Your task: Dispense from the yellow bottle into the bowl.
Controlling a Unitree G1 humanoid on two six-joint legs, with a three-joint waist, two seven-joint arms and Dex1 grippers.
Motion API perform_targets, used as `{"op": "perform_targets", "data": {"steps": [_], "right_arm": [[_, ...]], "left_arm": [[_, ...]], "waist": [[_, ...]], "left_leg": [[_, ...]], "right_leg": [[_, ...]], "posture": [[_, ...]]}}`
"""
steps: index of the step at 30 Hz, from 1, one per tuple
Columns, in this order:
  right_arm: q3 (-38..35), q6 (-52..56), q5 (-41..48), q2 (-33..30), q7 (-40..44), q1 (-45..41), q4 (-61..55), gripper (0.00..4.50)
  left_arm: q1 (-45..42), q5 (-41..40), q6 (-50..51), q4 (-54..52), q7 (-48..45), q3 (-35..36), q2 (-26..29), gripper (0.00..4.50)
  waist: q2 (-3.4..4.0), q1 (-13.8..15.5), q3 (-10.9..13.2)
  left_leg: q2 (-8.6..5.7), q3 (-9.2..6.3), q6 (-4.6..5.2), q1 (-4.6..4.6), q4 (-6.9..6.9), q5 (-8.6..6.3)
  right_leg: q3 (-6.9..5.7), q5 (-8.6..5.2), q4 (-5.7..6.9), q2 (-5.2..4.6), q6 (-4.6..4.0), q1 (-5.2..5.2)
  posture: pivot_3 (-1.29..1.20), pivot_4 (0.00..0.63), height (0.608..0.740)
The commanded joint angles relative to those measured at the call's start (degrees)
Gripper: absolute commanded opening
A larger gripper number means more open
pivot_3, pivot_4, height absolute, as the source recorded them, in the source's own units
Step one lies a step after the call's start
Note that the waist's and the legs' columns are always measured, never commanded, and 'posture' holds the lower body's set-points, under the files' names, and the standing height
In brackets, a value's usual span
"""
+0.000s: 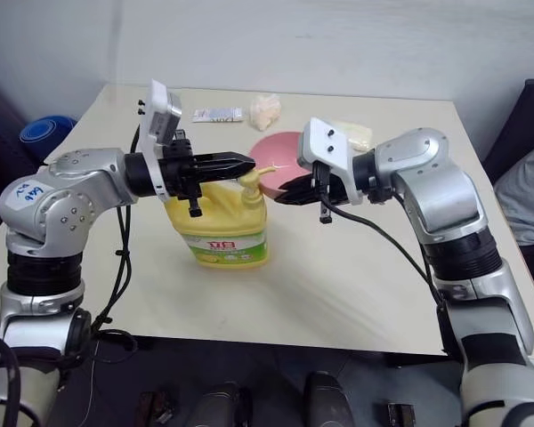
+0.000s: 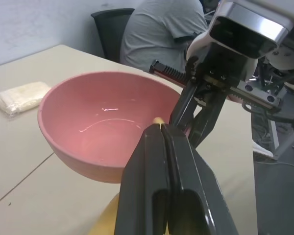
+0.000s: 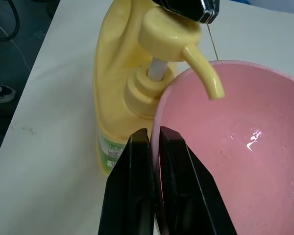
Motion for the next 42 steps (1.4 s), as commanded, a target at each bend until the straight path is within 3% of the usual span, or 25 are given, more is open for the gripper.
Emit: {"op": "perform_targets", "data": {"steps": [1,8,12,19,24,31,42], "right_arm": [[-1.54,-0.1,1.69,0.1,-0.36,-0.23,-3.13,0.0],[-1.63,0.14,2.07,0.15,-1.39,0.6,-3.8,0.0],[-1.63,0.22,2.14,0.07,-1.71,0.93,-3.96,0.0],[-2.33,0.05,2.05,-0.92,-1.85,1.72,-3.89,0.0],[-4.73,-0.63,5.06,-4.64,1.01,5.67,-7.77,0.0],[-5.81,1.38,8.5,-8.15,1.6,9.97,-14.0,0.0],[-5.27,6.12,10.06,-8.22,-2.21,9.22,-20.2,0.0]], "left_arm": [[2.74,2.78,2.21,0.9,-1.39,-5.81,1.41,0.03],[2.84,7.02,-0.92,1.94,-1.34,-9.49,1.8,0.03],[1.55,6.93,-2.38,3.78,-1.18,-7.16,0.35,0.03],[0.19,7.5,-4.25,5.39,-3.37,-4.13,3.18,0.03],[-1.04,3.67,-5.48,6.03,-5.94,1.35,3.77,0.03],[-1.02,2.12,-8.67,5.3,-11.73,3.72,5.89,0.03],[-4.62,-2.81,-3.79,1.34,-9.1,3.47,1.09,0.03]], "waist": [[0.0,0.03,0.0],[-0.06,0.1,-0.04],[-0.05,0.07,-0.04],[-0.05,-0.28,-0.04],[-0.08,-0.01,-0.02],[-0.14,0.08,0.02],[-0.28,0.16,0.11]], "left_leg": [[0.0,0.0,0.0,0.02,0.0,0.0],[0.01,-0.01,0.0,0.13,-0.01,0.0],[0.0,0.02,0.0,0.15,-0.01,0.0],[0.04,0.06,0.0,0.15,-0.05,0.0],[0.07,0.09,-0.01,0.07,-0.06,0.0],[0.04,0.04,-0.01,-0.06,-0.06,-0.01],[0.02,0.0,0.0,-0.09,-0.04,-0.01]], "right_leg": [[0.0,0.0,0.0,0.0,0.0,0.03],[0.03,0.0,0.0,0.02,0.0,0.14],[0.03,0.0,-0.01,0.01,0.0,0.14],[0.06,0.0,0.01,0.06,0.0,0.08],[0.08,0.0,0.01,0.1,0.0,-0.02],[0.01,0.0,-0.07,0.07,0.0,-0.07],[0.0,0.0,-0.06,0.02,0.0,-0.07]], "posture": [[0.0,0.15,0.74],[0.0,0.15,0.74],[0.0,0.15,0.74],[0.0,0.15,0.74],[0.0,0.15,0.74],[0.0,0.15,0.74],[0.0,0.15,0.74]]}}
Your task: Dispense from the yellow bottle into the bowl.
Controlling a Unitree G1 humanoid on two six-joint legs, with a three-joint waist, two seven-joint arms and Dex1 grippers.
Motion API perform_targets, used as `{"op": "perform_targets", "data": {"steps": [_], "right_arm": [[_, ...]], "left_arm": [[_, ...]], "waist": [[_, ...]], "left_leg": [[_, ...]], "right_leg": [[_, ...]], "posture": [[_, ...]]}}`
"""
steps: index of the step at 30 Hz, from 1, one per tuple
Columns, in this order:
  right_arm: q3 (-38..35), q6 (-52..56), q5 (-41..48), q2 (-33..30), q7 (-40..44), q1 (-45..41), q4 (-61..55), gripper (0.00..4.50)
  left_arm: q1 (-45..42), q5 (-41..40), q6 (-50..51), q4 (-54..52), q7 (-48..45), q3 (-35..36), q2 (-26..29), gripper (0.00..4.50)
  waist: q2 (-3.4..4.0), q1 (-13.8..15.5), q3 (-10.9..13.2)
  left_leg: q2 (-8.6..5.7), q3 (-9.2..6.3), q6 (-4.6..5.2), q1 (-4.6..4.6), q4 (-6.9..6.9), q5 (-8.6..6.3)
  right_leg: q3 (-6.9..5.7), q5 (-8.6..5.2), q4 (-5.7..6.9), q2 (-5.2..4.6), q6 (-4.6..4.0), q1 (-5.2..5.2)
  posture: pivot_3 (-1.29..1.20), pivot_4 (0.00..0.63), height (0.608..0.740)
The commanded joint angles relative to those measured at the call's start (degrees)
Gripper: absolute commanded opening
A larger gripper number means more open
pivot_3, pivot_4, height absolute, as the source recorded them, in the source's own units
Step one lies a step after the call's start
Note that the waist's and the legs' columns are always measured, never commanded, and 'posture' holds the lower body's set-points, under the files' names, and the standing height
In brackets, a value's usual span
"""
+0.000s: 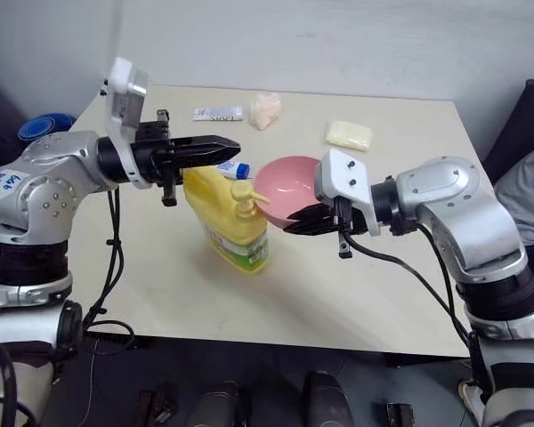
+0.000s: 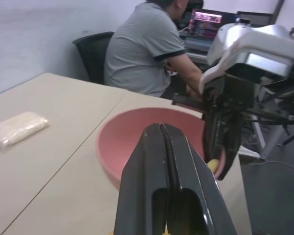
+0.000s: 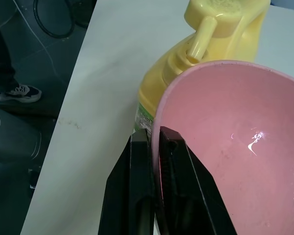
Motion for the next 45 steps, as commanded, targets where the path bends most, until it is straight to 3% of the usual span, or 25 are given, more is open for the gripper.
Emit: {"op": "perform_targets", "data": {"steps": [1,9,25,45], "right_arm": [[-1.0,1.23,1.47,-0.75,-0.9,-1.57,-3.51,0.0],[-1.28,5.47,3.38,-1.45,-2.69,-1.21,-7.08,0.0],[-2.48,7.99,6.5,-5.6,-3.36,3.99,-12.73,0.0],[-6.21,9.99,14.75,-8.67,-3.69,4.75,-16.57,0.0]], "left_arm": [[-1.11,-2.15,2.01,-3.03,0.5,-0.01,-0.35,0.03],[1.2,-2.33,6.01,-7.29,-0.81,-4.04,0.9,0.03],[3.61,-2.44,6.32,-9.21,0.71,-4.79,0.67,0.03],[9.0,5.0,3.35,-7.09,4.64,-12.12,2.19,0.03]], "waist": [[-0.01,-0.05,0.0],[0.0,-0.11,0.0],[-0.01,0.45,0.0],[0.02,0.64,-0.05]], "left_leg": [[0.01,0.0,0.0,0.0,0.0,0.0],[0.01,-0.02,0.0,0.0,0.0,0.0],[-0.01,-0.03,0.0,0.0,0.01,0.0],[0.01,0.0,0.01,0.43,0.0,-0.01]], "right_leg": [[-0.01,0.0,0.0,0.02,0.0,0.0],[0.04,0.0,0.0,0.01,0.0,0.0],[0.11,0.0,-0.01,-0.01,0.0,0.01],[0.4,0.0,-0.03,-0.04,-0.01,0.35]], "posture": [[0.0,0.15,0.74],[0.0,0.15,0.74],[0.0,0.15,0.74],[0.0,0.15,0.74]]}}
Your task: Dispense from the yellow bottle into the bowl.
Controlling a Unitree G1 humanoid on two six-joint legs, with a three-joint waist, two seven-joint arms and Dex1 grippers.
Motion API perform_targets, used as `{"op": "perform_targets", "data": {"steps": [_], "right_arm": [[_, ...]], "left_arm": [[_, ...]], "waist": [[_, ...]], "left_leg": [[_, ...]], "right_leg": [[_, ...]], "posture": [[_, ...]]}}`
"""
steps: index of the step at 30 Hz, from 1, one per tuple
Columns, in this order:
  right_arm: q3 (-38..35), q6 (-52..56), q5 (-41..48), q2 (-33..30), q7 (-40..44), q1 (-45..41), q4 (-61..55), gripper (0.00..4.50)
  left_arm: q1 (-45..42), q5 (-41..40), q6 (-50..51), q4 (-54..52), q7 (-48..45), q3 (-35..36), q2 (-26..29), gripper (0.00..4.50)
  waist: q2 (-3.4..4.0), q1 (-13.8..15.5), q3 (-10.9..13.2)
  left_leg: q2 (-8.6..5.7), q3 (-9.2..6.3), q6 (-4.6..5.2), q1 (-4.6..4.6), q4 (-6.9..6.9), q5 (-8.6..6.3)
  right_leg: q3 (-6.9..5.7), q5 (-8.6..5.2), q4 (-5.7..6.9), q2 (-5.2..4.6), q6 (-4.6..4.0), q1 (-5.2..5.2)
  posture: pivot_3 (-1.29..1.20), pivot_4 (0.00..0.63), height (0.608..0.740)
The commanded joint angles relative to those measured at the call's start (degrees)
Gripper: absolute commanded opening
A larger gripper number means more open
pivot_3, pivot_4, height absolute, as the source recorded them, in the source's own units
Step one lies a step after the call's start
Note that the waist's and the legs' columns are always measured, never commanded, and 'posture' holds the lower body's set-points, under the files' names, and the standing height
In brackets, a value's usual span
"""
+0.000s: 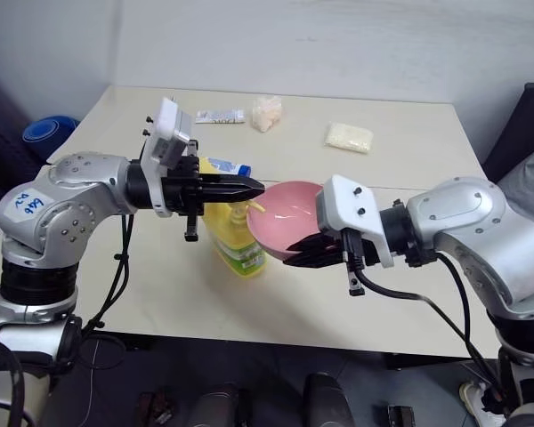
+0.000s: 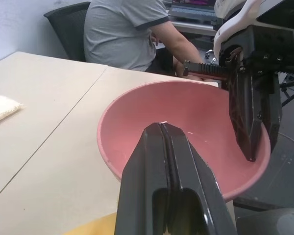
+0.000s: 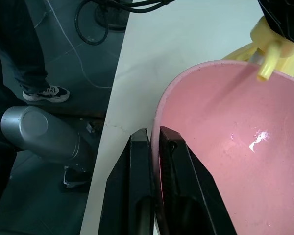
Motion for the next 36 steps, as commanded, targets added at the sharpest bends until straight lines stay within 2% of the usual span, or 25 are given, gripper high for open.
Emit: {"op": "perform_targets", "data": {"steps": [1,11,17,23,25,28,32,36], "right_arm": [[-1.64,-0.83,1.18,-1.26,0.08,-0.63,-1.31,0.0],[-0.43,-1.19,0.94,-0.91,-0.1,-1.16,-0.31,0.0],[-0.3,-2.95,-0.79,-0.36,-0.84,0.42,2.22,0.0],[-1.83,-12.93,-6.46,0.56,-1.07,5.28,10.16,0.0],[-2.6,-18.46,-8.04,1.5,-0.12,7.63,14.31,0.0],[-3.45,-29.17,-10.9,3.85,1.67,11.7,22.72,0.0],[-3.5,-47.13,-16.74,6.62,4.18,14.96,37.32,0.0],[-2.35,-62.13,-21.88,8.94,6.15,14.81,52.46,0.0]], "left_arm": [[3.92,3.6,2.98,1.76,1.36,-4.84,0.59,0.03],[9.35,3.23,3.49,3.53,2.66,-5.32,-0.8,0.03],[6.63,-1.6,-1.22,4.34,2.49,2.34,-6.95,0.03],[-0.67,-9.26,-6.07,6.66,2.03,14.41,-9.56,0.03],[-2.07,-11.26,-6.18,7.78,1.21,17.98,-7.74,0.03],[1.99,-9.91,-7.29,7.81,-4.64,19.65,-1.03,0.03],[13.27,-2.75,-16.67,11.33,-11.76,20.67,6.81,0.03],[24.44,2.02,-25.24,16.3,-15.38,22.64,9.64,0.03]], "waist": [[0.02,0.01,-0.02],[0.01,0.42,-0.26],[0.02,0.55,-0.33],[-0.19,0.66,-0.17],[-0.36,0.62,-0.07],[-0.29,0.3,-0.07],[-0.23,0.28,0.06],[-0.22,0.28,0.12]], "left_leg": [[0.0,0.0,0.0,0.01,0.0,0.0],[-0.03,0.01,0.0,0.05,0.0,0.0],[-0.05,0.0,0.02,0.06,-0.01,-0.01],[-0.13,0.0,0.07,-0.24,0.02,0.02],[-0.08,-0.09,0.07,-0.42,0.02,0.02],[-0.11,-0.07,0.07,-0.61,-0.02,0.02],[-0.15,0.19,0.09,-0.32,-0.32,0.04],[-0.12,0.26,0.11,-0.27,-0.22,0.07]], "right_leg": [[0.04,0.0,0.0,-0.01,0.0,0.0],[0.14,0.0,-0.04,-0.23,0.0,0.03],[0.12,0.0,-0.07,-0.27,0.0,0.06],[-0.12,0.0,0.04,-0.19,0.01,-0.16],[-0.25,0.01,0.01,-0.15,0.02,-0.25],[-0.6,0.01,-0.11,-0.11,0.03,-0.39],[-0.81,0.01,-0.12,-0.16,0.03,-0.35],[-0.74,0.02,-0.04,-0.18,0.02,-0.34]], "posture": [[0.0,0.15,0.74],[0.0,0.15,0.74],[0.0,0.15,0.74],[0.0,0.15,0.74],[0.0,0.15,0.74],[0.0,0.15,0.74],[0.0,0.15,0.74],[0.0,0.15,0.74]]}}
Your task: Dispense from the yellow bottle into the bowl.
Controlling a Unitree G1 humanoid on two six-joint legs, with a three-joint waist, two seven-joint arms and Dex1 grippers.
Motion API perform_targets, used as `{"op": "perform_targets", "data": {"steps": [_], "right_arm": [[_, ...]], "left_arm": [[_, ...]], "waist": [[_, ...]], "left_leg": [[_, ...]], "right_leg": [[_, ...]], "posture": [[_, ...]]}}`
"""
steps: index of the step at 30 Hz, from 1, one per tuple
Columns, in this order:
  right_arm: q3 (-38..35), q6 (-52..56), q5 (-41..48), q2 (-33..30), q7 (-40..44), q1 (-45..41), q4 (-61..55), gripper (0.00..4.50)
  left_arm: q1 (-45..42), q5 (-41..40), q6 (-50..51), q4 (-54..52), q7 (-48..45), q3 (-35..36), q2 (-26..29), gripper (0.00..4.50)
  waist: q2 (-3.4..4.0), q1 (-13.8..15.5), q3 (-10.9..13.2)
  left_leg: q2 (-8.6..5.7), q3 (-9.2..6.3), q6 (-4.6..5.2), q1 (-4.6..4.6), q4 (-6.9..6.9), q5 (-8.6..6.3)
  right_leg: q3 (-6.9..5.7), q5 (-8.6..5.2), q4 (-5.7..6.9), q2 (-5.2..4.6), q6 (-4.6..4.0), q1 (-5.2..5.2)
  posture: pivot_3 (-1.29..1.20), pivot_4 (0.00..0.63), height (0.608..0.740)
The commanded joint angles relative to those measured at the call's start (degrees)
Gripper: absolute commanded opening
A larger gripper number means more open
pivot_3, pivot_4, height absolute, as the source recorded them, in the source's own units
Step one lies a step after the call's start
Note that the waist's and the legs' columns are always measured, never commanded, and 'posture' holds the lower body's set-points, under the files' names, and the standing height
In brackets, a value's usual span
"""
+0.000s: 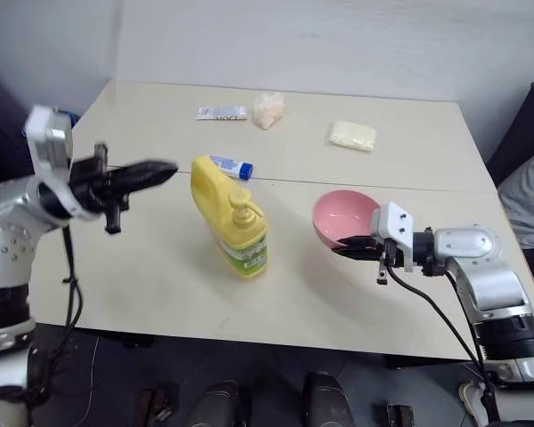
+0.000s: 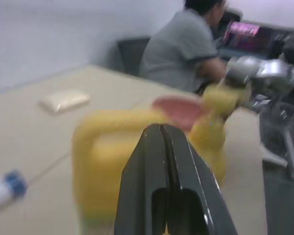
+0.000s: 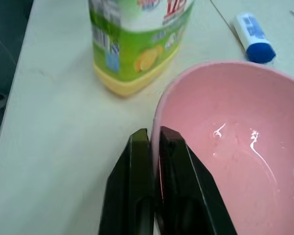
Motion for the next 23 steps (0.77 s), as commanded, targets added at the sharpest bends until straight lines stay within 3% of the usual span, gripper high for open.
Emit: {"op": "perform_targets", "data": {"steps": [1,4,6,11,16,18,23], "right_arm": [[-0.35,-12.59,-3.44,1.45,2.21,-1.46,10.78,0.0],[-0.97,-14.1,-3.29,3.02,2.81,-3.22,17.57,0.0],[-2.17,-15.94,-2.57,4.19,2.59,-4.09,20.71,0.64],[-4.89,-20.63,-0.87,4.38,3.68,-2.97,21.7,2.26],[-9.08,-14.61,6.64,1.82,5.41,7.6,5.41,4.02],[-10.33,-11.84,8.97,0.72,5.32,13.94,-2.02,4.47],[-13.87,-11.97,9.29,0.29,4.09,25.04,-7.53,4.47]], "left_arm": [[6.54,2.89,-6.85,1.69,-3.45,2.91,1.79,0.03],[12.4,5.02,-10.7,0.84,-4.67,1.9,1.64,0.19],[16.36,7.75,-15.88,0.98,-5.9,0.77,0.96,0.6],[19.3,13.22,-26.76,1.47,-1.64,0.46,-2.8,2.11],[28.15,18.03,-32.08,-1.36,0.57,0.46,-2.69,3.66],[31.9,19.52,-35.86,-1.02,1.16,1.14,-2.92,3.67],[38.56,19.81,-37.84,0.14,2.31,2.21,-3.14,3.67]], "waist": [[-0.01,-0.05,0.01],[0.02,0.04,0.03],[0.05,0.02,0.04],[0.12,0.25,0.08],[0.19,0.18,0.08],[0.21,0.21,0.1],[0.21,0.23,0.1]], "left_leg": [[0.03,-0.01,0.0,0.0,0.0,0.0],[0.03,-0.03,0.0,0.01,-0.02,0.0],[0.03,-0.05,0.0,-0.01,-0.01,0.0],[0.03,-0.12,0.0,0.01,0.0,0.0],[0.07,-0.11,-0.02,0.07,-0.14,-0.02],[0.12,-0.11,-0.03,0.07,-0.18,-0.03],[0.1,-0.05,0.09,0.37,-0.16,-0.14]], "right_leg": [[0.0,0.01,0.0,0.01,-0.01,0.0],[0.0,0.01,-0.01,-0.06,-0.01,0.03],[-0.01,0.01,0.0,-0.1,-0.01,0.03],[-0.09,0.01,0.01,-0.24,-0.02,0.09],[-0.09,0.02,-0.07,-0.32,-0.03,0.12],[-0.13,0.02,-0.11,-0.32,-0.03,0.11],[-0.04,0.03,-0.28,-0.41,-0.06,0.35]], "posture": [[0.0,0.15,0.74],[0.0,0.15,0.74],[0.0,0.15,0.74],[0.0,0.15,0.74],[0.0,0.15,0.74],[0.0,0.15,0.74],[0.0,0.15,0.74]]}}
